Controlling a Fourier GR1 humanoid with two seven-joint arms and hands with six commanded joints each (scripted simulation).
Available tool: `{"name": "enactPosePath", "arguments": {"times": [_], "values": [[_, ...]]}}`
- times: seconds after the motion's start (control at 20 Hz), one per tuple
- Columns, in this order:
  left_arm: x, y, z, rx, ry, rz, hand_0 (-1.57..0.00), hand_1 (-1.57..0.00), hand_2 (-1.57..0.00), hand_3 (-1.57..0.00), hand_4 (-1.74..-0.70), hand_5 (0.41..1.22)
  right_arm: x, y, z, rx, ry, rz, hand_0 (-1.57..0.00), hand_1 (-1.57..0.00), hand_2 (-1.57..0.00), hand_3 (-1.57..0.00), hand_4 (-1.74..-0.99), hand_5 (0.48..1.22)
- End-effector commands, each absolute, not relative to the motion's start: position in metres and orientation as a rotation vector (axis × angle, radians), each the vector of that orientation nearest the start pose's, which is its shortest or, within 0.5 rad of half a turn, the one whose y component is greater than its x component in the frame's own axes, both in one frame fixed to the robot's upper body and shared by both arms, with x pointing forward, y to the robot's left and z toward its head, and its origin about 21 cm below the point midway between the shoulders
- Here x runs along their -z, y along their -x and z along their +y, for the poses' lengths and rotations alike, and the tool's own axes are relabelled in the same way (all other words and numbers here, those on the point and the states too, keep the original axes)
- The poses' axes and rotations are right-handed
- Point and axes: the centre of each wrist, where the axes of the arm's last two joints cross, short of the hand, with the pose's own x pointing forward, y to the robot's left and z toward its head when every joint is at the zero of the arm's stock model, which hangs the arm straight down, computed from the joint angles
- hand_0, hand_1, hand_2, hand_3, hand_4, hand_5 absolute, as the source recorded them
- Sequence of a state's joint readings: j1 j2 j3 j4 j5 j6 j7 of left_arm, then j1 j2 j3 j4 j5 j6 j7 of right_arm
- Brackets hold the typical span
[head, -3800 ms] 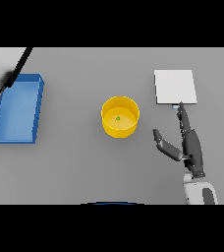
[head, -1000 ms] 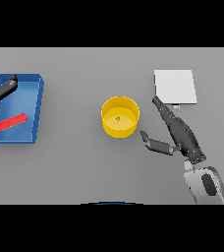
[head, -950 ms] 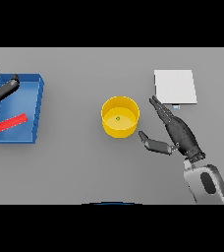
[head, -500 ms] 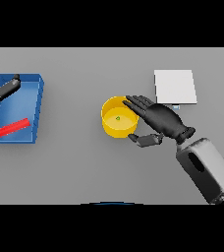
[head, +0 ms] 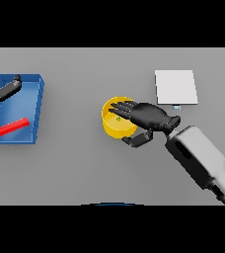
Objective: Pick up the red beaker and tilt it to pour out 1 green nut into yellow bowl. Pick up the yellow bowl and place it on the metallic measuring scale.
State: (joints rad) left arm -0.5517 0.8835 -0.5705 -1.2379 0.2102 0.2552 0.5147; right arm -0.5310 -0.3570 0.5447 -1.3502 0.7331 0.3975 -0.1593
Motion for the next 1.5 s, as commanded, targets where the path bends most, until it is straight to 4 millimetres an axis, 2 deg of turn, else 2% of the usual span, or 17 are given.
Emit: {"name": "enactPosePath", "arguments": {"times": [0.0,0.3,0.45,0.6,0.7,0.8,0.85,0.9,0.95,1.0,1.1,1.15,1.25,1.3,1.45], "values": [[-0.111,-0.345,0.323,0.534,-0.727,-1.071,0.0,0.0,0.0,0.0,-0.8,0.725,-0.061,-0.33,-0.149,-1.815,0.258,-1.45,0.0,0.0,0.0,0.0,-1.244,0.685],[-0.113,-0.346,0.332,0.53,-0.735,-1.073,0.0,0.0,0.0,0.0,-0.8,0.735,-0.052,-0.345,-0.141,-1.902,0.249,-1.337,0.0,0.0,0.0,0.0,-1.288,0.671],[-0.11,-0.346,0.329,0.527,-0.726,-1.069,0.0,0.0,0.0,0.0,-0.8,0.738,-0.047,-0.342,-0.133,-1.944,0.24,-1.299,0.0,0.0,0.0,0.0,-1.303,0.674],[-0.109,-0.346,0.333,0.533,-0.731,-1.071,0.0,0.0,0.0,0.0,-0.79,0.732,-0.045,-0.343,-0.127,-1.987,0.246,-1.252,0.0,0.0,0.0,0.0,-1.304,0.703],[-0.111,-0.347,0.326,0.537,-0.73,-1.078,0.0,0.0,0.0,0.0,-0.79,0.729,-0.047,-0.346,-0.127,-1.993,0.263,-1.245,0.0,0.0,0.0,-0.01,-1.308,0.729],[-0.114,-0.344,0.334,0.542,-0.744,-1.083,0.0,0.0,0.0,0.0,-0.79,0.725,-0.048,-0.346,-0.121,-1.997,0.285,-1.219,-0.02,-0.04,-0.07,-0.09,-1.339,0.784],[-0.114,-0.345,0.33,0.542,-0.732,-1.086,0.0,0.0,0.0,0.0,-0.79,0.723,-0.048,-0.344,-0.12,-2.011,0.286,-1.212,-0.09,-0.11,-0.13,-0.16,-1.362,0.82],[-0.114,-0.345,0.33,0.542,-0.735,-1.083,0.0,0.0,0.0,0.0,-0.79,0.722,-0.046,-0.345,-0.121,-2.025,0.285,-1.213,-0.26,-0.24,-0.23,-0.25,-1.387,0.9],[-0.112,-0.347,0.332,0.535,-0.737,-1.079,0.0,0.0,0.0,0.0,-0.79,0.723,-0.045,-0.347,-0.121,-2.031,0.273,-1.211,-0.51,-0.44,-0.39,-0.36,-1.425,0.964],[-0.115,-0.348,0.332,0.533,-0.737,-1.083,0.0,0.0,0.0,0.0,-0.8,0.725,-0.044,-0.346,-0.122,-2.033,0.273,-1.198,-0.72,-0.66,-0.62,-0.47,-1.488,1.016],[-0.115,-0.346,0.334,0.527,-0.732,-1.087,0.0,0.0,0.0,0.0,-0.8,0.727,-0.048,-0.347,-0.125,-2.054,0.219,-1.171,-1.03,-0.99,-0.97,-0.69,-1.571,1.09],[-0.115,-0.344,0.332,0.527,-0.734,-1.092,0.0,0.0,0.0,0.0,-0.8,0.728,-0.049,-0.347,-0.124,-2.06,0.217,-1.152,-1.14,-1.11,-1.09,-0.87,-1.604,1.116],[-0.115,-0.343,0.332,0.523,-0.732,-1.096,0.0,0.0,0.0,0.0,-0.8,0.727,-0.051,-0.345,-0.127,-2.057,0.205,-1.143,-1.29,-1.27,-1.26,-1.02,-1.649,1.154],[-0.118,-0.344,0.331,0.524,-0.729,-1.097,0.0,0.0,0.0,0.0,-0.8,0.726,-0.05,-0.345,-0.126,-2.048,0.216,-1.149,-1.35,-1.33,-1.28,-1.09,-1.667,1.167],[-0.115,-0.344,0.33,0.524,-0.727,-1.09,0.0,0.0,0.0,0.0,-0.8,0.726,-0.053,-0.344,-0.129,-2.044,0.216,-1.161,-1.46,-1.45,-1.39,-1.17,-1.703,1.193]]}}
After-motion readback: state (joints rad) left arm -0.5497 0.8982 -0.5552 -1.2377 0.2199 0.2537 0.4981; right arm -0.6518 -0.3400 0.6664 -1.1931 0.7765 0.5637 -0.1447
